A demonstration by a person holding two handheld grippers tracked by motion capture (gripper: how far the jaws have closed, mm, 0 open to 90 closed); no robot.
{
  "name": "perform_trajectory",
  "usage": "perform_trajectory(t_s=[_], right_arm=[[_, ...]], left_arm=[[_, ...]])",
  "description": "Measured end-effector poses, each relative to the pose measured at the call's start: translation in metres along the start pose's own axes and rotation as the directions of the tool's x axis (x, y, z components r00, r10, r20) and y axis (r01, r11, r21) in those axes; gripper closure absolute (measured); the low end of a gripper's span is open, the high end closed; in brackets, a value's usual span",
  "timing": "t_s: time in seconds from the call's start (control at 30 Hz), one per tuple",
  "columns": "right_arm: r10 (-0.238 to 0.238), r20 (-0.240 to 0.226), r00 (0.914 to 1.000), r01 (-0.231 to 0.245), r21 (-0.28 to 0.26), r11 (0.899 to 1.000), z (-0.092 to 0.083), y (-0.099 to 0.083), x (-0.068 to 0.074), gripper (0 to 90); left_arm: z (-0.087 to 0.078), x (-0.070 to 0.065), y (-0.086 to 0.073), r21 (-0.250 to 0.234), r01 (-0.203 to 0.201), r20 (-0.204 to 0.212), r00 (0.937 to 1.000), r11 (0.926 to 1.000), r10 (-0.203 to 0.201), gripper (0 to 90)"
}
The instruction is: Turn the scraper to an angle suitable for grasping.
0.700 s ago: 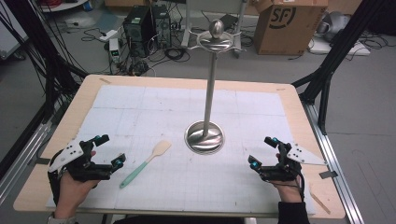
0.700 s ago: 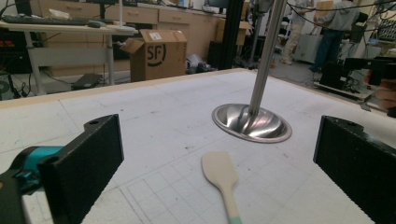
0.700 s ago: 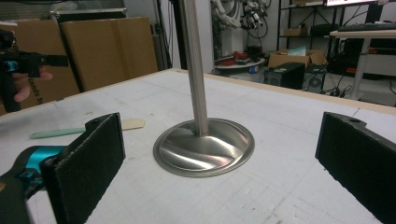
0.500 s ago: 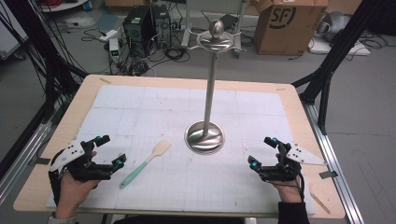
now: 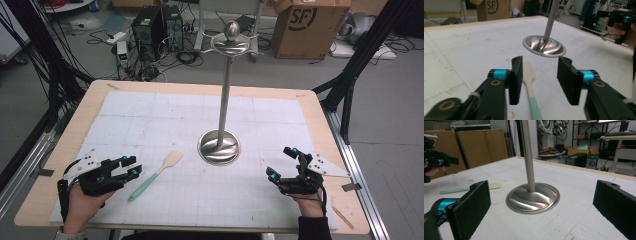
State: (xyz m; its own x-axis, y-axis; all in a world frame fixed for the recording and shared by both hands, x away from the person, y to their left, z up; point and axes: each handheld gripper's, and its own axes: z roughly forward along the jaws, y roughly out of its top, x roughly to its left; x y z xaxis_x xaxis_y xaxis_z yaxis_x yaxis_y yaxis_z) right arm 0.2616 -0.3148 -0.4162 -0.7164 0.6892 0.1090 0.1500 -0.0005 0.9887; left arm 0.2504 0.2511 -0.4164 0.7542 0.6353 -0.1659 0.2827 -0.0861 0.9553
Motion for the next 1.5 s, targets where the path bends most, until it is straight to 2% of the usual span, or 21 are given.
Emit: perform_trajectory(t_s=[0.03, 0.13, 0.17, 0.4, 0.43, 0.53, 0.67, 0.77, 0.8, 0.83, 0.87, 1.0, 1.03, 1.13, 1.23, 1.33, 1.43, 1.5], right_arm=[[-0.018, 0.009, 0.9998, 0.018, -0.013, 1.0, -0.001, 0.001, 0.001, 0.4], [-0.018, 0.013, 0.9997, 0.018, -0.026, 1.0, -0.002, 0.002, 0.001, 0.4], [-0.021, 0.012, 0.9997, 0.021, -0.027, 0.999, -0.003, 0.002, 0.001, 0.5], [-0.021, 0.007, 0.9998, 0.021, -0.018, 1.0, -0.002, 0.001, 0.002, 0.6], [-0.021, 0.006, 0.9998, 0.021, -0.015, 1.0, -0.002, 0.001, 0.002, 0.6], [-0.02, 0.004, 0.9998, 0.02, -0.009, 1.0, -0.001, 0.0, 0.003, 0.6], [-0.02, 0.01, 0.9998, 0.02, -0.004, 1.0, -0.001, 0.0, 0.002, 0.6], [-0.018, 0.012, 0.9998, 0.018, -0.003, 1.0, -0.001, 0.0, 0.001, 0.6], [-0.018, 0.012, 0.9998, 0.018, -0.001, 1.0, -0.001, -0.001, 0.001, 0.6], [-0.018, 0.012, 0.9998, 0.018, 0.0, 1.0, -0.001, -0.001, 0.001, 0.6], [-0.014, 0.012, 0.9998, 0.014, 0.004, 1.0, -0.001, -0.001, 0.001, 0.6], [-0.013, 0.012, 0.9998, 0.013, 0.008, 1.0, -0.001, -0.001, 0.001, 0.6], [-0.013, 0.013, 0.9998, 0.013, 0.008, 1.0, -0.001, -0.001, 0.001, 0.6], [-0.015, 0.016, 0.9998, 0.015, 0.004, 1.0, -0.002, -0.001, 0.001, 0.6], [-0.011, 0.019, 0.9998, 0.011, 0.006, 1.0, -0.002, -0.001, 0.001, 0.6], [-0.02, 0.03, 0.9994, 0.019, 0.017, 1.0, -0.002, -0.001, 0.001, 0.6], [-0.022, 0.027, 0.9994, 0.022, 0.021, 1.0, -0.001, -0.002, 0.002, 0.6], [-0.021, 0.027, 0.9994, 0.02, 0.021, 1.0, -0.001, -0.002, 0.002, 0.6]], left_arm=[[0.0, -0.001, 0.0, 0.005, -0.006, -0.002, 1.0, 1.0, 0.006, 73.2], [0.001, -0.003, -0.001, 0.007, -0.024, -0.033, 0.9992, 0.9997, 0.024, 86.7], [0.001, -0.004, -0.001, 0.005, -0.034, -0.031, 0.9989, 0.9994, 0.034, 88.0], [0.005, -0.005, -0.003, 0.04, -0.039, -0.036, 0.9985, 0.9984, 0.04, 89.7], [0.006, -0.004, -0.003, 0.048, -0.034, -0.035, 0.9987, 0.9983, 0.035, 89.7], [0.008, -0.002, -0.004, 0.076, 0.019, 0.013, 0.9997, 0.9969, -0.02, 89.7], [0.011, 0.0, -0.007, 0.12, 0.03, 0.015, 0.9994, 0.9924, -0.032, 89.7], [0.014, 0.005, -0.012, 0.164, 0.043, -0.013, 0.9991, 0.9855, -0.041, 89.7], [0.015, 0.006, -0.013, 0.183, 0.046, -0.02, 0.9989, 0.9821, -0.043, 89.7], [0.018, 0.006, -0.016, 0.216, 0.043, -0.032, 0.9988, 0.9753, -0.037, 89.7], [0.018, 0.006, -0.016, 0.216, 0.043, -0.032, 0.9988, 0.9753, -0.037, 89.7], [0.021, 0.007, -0.018, 0.28, 0.045, -0.026, 0.9989, 0.9589, -0.04, 89.7], [0.021, 0.007, -0.019, 0.285, 0.046, -0.025, 0.9989, 0.9574, -0.041, 89.7], [0.023, 0.008, -0.023, 0.306, 0.0, -0.041, 0.999, 0.9519, 0.014, 89.7], [0.025, 0.009, -0.026, 0.34, -0.008, -0.036, 0.9991, 0.9405, 0.021, 89.7], [0.027, 0.008, -0.027, 0.347, -0.006, -0.016, 0.9998, 0.9379, 0.013, 89.7], [0.028, 0.007, -0.028, 0.365, -0.02, -0.006, 0.9997, 0.9308, 0.024, 89.7], [0.029, 0.006, -0.028, 0.363, -0.029, 0.009, 0.9996, 0.9312, 0.028, 89.7]])
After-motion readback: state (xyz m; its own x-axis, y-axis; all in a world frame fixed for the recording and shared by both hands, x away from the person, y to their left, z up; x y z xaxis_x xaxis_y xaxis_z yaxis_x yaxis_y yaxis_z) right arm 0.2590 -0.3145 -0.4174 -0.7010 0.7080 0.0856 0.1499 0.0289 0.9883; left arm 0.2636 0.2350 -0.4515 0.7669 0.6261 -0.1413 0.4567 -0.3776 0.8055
